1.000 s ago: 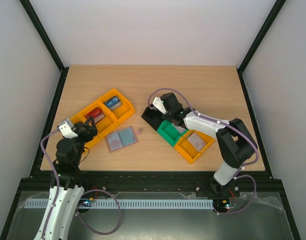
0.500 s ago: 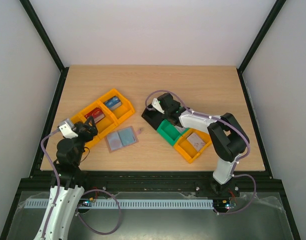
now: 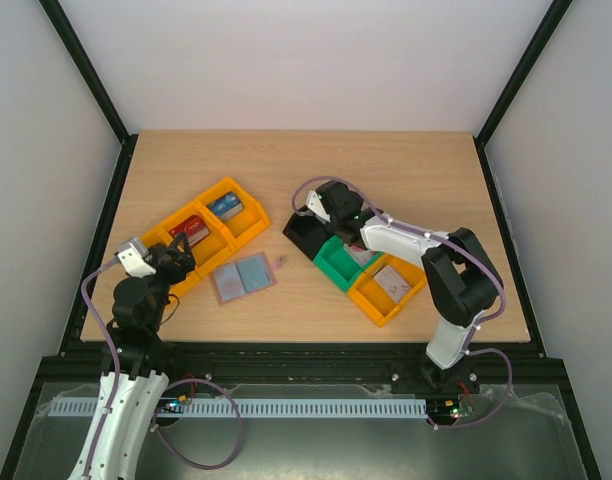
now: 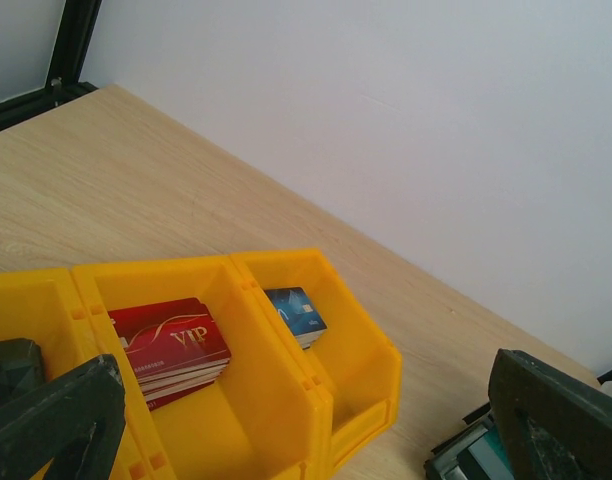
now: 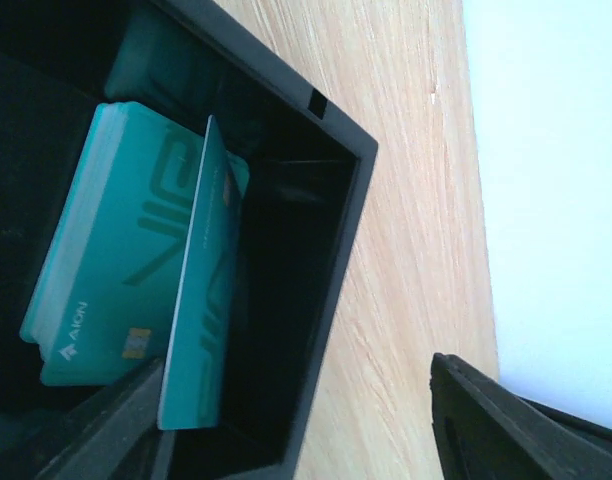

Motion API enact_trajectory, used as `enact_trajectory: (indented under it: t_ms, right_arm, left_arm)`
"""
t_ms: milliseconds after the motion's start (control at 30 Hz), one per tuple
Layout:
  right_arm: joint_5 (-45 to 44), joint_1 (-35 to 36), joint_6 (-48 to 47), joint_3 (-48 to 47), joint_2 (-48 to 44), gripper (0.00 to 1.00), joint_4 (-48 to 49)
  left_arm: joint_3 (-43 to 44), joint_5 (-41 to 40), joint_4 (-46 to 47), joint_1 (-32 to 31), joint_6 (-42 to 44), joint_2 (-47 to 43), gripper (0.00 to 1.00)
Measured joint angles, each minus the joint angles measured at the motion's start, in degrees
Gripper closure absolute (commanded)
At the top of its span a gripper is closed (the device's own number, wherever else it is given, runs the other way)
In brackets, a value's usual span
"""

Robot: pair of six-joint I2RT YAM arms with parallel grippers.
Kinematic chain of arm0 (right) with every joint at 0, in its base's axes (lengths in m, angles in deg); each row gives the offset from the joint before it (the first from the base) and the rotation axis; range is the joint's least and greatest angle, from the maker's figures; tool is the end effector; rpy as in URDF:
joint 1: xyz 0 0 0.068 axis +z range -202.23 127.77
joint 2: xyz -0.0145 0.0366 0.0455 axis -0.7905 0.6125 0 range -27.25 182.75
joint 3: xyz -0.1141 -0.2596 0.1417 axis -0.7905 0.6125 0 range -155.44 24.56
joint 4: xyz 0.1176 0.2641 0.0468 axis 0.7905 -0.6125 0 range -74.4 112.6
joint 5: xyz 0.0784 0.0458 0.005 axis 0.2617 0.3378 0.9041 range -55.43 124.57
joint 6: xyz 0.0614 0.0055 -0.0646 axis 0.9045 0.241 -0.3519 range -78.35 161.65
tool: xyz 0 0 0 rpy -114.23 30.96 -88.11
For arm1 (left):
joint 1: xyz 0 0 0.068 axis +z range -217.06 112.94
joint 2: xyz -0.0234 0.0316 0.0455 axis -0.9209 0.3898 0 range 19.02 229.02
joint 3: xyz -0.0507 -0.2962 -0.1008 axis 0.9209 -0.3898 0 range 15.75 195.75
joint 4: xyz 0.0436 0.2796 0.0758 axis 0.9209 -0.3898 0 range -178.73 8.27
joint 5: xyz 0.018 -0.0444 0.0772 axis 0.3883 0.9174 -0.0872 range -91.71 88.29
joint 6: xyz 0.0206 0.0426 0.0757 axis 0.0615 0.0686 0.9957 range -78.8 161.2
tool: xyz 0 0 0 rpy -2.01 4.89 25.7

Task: Take the credit cards out of the card holder

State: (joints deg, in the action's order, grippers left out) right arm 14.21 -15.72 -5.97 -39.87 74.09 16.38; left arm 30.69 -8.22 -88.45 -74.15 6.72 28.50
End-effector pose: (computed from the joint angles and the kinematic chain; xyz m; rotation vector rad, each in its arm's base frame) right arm 0.3765 0.2442 0.1961 -1.4160 1.8376 -0.5102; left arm 0.1392 -0.0082 0.2474 -0.4681 1.5434 -0.4735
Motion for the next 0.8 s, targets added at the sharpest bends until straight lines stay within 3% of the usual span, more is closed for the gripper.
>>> enact_trajectory:
  t_ms: [433,500,800]
  right_arm:
    - [0.5,-1.3,0.5,-3.0,-0.5,0.09,-4.8]
    - [0.6,-1.3,0.7,-3.1,-0.6,0.01,-5.1]
    - [2.7,-1.3,4.7,-7.2,0.0,0.01,-7.3]
  left_arm:
    - [0.0,0.4,0.3,0.0,0.0,-0.1,0.00]
    - [0.0,0.5,0.4,0.0,0.0,-0.2,0.00]
    - [0.0,0.5,0.6,0.0,0.4,-0.4,0.00]
